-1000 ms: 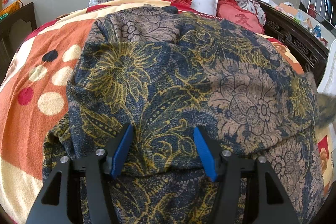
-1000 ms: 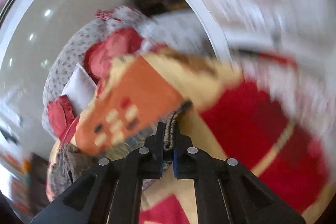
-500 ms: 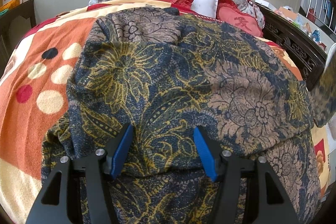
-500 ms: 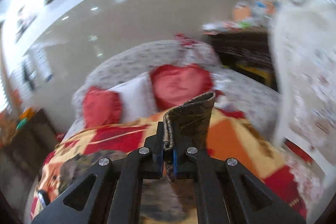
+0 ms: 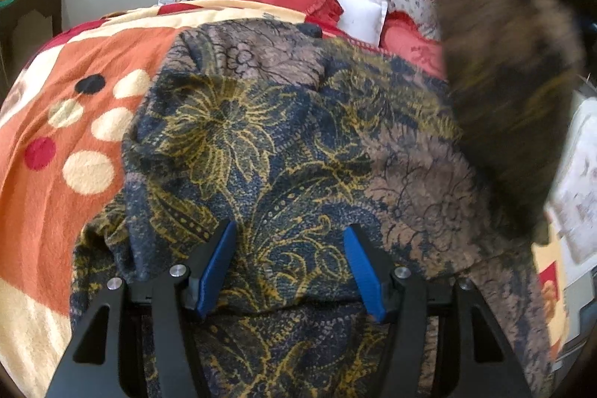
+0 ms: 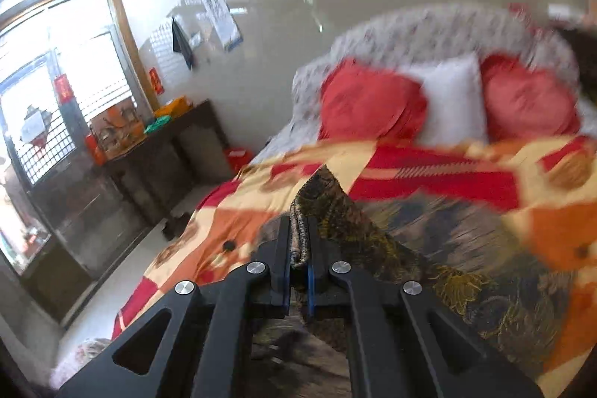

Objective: Fold small clothes

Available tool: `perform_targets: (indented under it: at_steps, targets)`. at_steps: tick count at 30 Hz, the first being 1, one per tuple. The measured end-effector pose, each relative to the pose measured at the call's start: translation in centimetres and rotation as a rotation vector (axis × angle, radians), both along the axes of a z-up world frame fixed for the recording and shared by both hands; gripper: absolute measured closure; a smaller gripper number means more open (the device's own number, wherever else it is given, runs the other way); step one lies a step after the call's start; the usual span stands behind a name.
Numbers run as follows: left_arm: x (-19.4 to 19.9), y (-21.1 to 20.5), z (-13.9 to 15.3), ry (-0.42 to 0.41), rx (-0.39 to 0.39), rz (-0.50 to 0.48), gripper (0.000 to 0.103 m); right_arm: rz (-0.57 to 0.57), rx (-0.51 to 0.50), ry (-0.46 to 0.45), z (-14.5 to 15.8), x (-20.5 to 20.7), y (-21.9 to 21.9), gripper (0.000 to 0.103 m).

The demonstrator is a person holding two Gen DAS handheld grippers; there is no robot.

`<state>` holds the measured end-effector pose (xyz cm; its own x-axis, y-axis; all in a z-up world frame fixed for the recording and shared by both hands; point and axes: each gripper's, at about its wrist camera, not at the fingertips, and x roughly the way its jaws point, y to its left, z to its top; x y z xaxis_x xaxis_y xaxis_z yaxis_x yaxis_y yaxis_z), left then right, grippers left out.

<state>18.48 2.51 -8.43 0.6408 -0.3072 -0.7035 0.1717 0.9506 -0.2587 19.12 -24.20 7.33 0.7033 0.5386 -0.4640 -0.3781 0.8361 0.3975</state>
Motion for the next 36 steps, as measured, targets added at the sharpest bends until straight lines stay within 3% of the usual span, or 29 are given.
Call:
perform_targets:
  at_steps: [3,5,9,13,18,20,23,26,29,30,32,33,34,35,36]
  targets:
    - [-1.9,1.7,1.4,-0.025,-0.033,0.04,0.039,0.031,0.006,0.068,-3.2,1.3,3.7,0.076]
    - [-3.8,2.8,2.6,-0.08,-0.011,0.058,0.032,0.043,0.012,0.093,-4.7,1.4,5.4,0.076]
    - [-6.0,4.0,3.6,-0.131,0.028,0.094,0.031,0.06,0.026,0.147,-7.3,1.9,7.6,0.076]
    - [-7.2,4.8,3.2,-0.108,0.049,0.162,0.031,0.104,0.036,0.193,-9.9,2.4,10.2,0.076]
    - [-8.0,4.7,2.2,-0.074,0.085,0.151,0.031,0.14,-0.041,0.275,-13.4,3.0,12.4,0.07]
    - [-8.0,4.9,2.8,-0.091,0.085,0.157,0.031,0.181,0.003,0.289,-12.8,2.2,11.4,0.068]
    - [-7.2,4.4,4.1,-0.118,0.061,0.139,0.031,0.205,-0.002,0.215,-10.2,-0.6,8.1,0.06]
    - [-6.0,3.4,6.1,-0.169,0.031,0.136,0.03,0.118,-0.059,0.163,-8.3,-3.0,3.1,0.058]
    - [-3.5,1.8,6.7,-0.157,-0.014,0.089,0.028,-0.003,-0.091,0.142,-7.4,-5.1,-4.5,0.058]
    - [-2.3,1.0,6.4,-0.138,-0.013,0.069,0.031,-0.044,-0.101,0.137,-7.3,-5.6,-6.5,0.058]
    - [0.5,-0.4,4.9,-0.068,0.028,0.056,0.059,-0.179,-0.154,0.15,-7.8,-6.1,-11.4,0.058]
    - [1.3,-0.6,4.2,-0.036,0.045,0.054,0.082,-0.247,-0.171,0.17,-8.3,-6.0,-13.5,0.064]
    - [2.3,-0.8,2.7,0.02,0.074,0.059,0.093,-0.29,-0.18,0.197,-8.6,-5.7,-15.0,0.069]
    - [2.9,-0.6,1.6,0.062,0.085,0.071,0.094,-0.314,-0.188,0.213,-9.0,-5.6,-16.0,0.077]
    - [3.0,-0.1,0.6,0.082,0.079,0.08,0.093,-0.325,-0.19,0.215,-9.4,-5.4,-16.9,0.077]
